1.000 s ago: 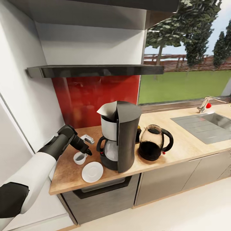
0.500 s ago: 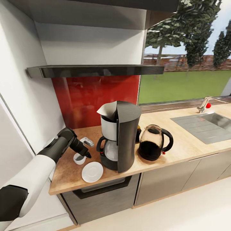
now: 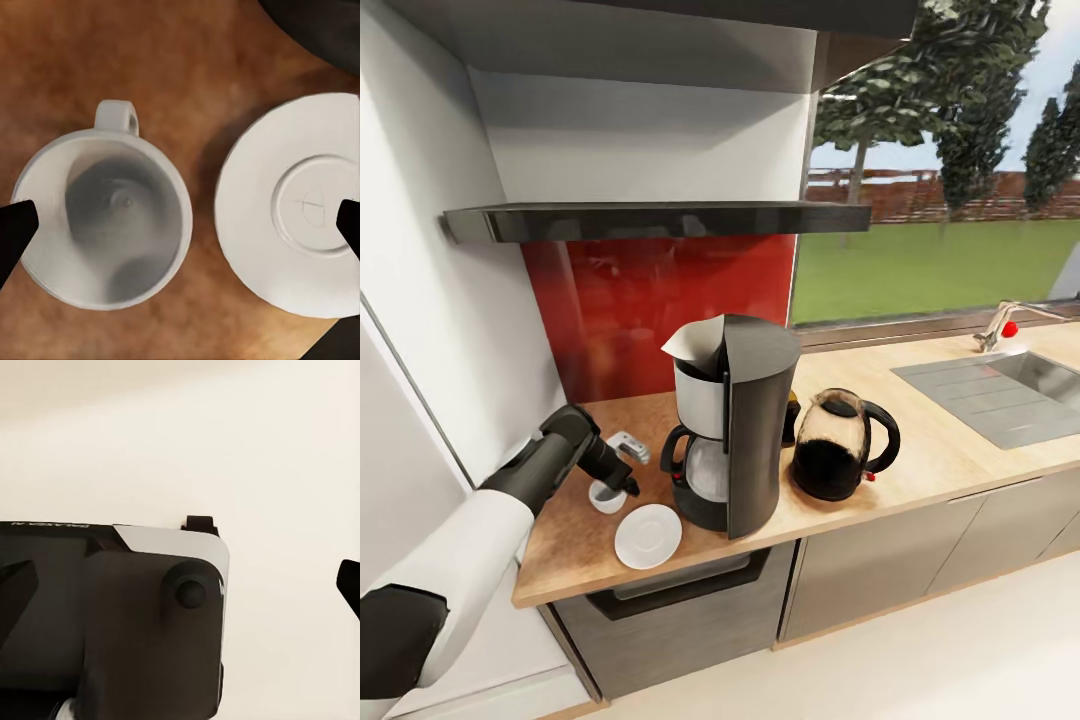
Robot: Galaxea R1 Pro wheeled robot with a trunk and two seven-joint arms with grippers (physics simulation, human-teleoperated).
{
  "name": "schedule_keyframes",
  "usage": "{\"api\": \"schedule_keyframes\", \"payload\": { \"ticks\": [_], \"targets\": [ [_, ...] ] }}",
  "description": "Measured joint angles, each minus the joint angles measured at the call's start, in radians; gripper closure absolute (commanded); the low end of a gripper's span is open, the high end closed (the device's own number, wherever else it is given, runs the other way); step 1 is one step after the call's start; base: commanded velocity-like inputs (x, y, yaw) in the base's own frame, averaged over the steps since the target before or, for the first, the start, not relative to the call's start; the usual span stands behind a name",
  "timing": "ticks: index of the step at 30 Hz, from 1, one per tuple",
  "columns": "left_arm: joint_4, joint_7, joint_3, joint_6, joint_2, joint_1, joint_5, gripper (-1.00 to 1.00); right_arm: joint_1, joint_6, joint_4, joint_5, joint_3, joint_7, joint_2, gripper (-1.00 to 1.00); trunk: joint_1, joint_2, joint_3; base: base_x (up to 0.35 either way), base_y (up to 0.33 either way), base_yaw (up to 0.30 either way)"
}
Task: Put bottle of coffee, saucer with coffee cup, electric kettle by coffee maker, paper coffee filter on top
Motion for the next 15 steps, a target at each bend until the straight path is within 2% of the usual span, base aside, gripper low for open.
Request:
{"api": "schedule_keyframes", "payload": {
  "ticks": [7, 15],
  "targets": [
    [0.000, 0.006, 0.005, -0.035, 0.000, 0.022, 0.001, -1.00, 0.000, 0.000, 0.000, 0.000, 0.000, 0.000, 0.001, -1.00, 0.000, 0.000, 0.000, 0.000, 0.000, 0.000],
    [0.001, 0.007, 0.007, -0.045, 0.004, 0.027, 0.003, -1.00, 0.000, -0.001, 0.000, 0.000, 0.000, 0.000, 0.001, -1.00, 0.000, 0.000, 0.000, 0.000, 0.000, 0.000]
  ]
}}
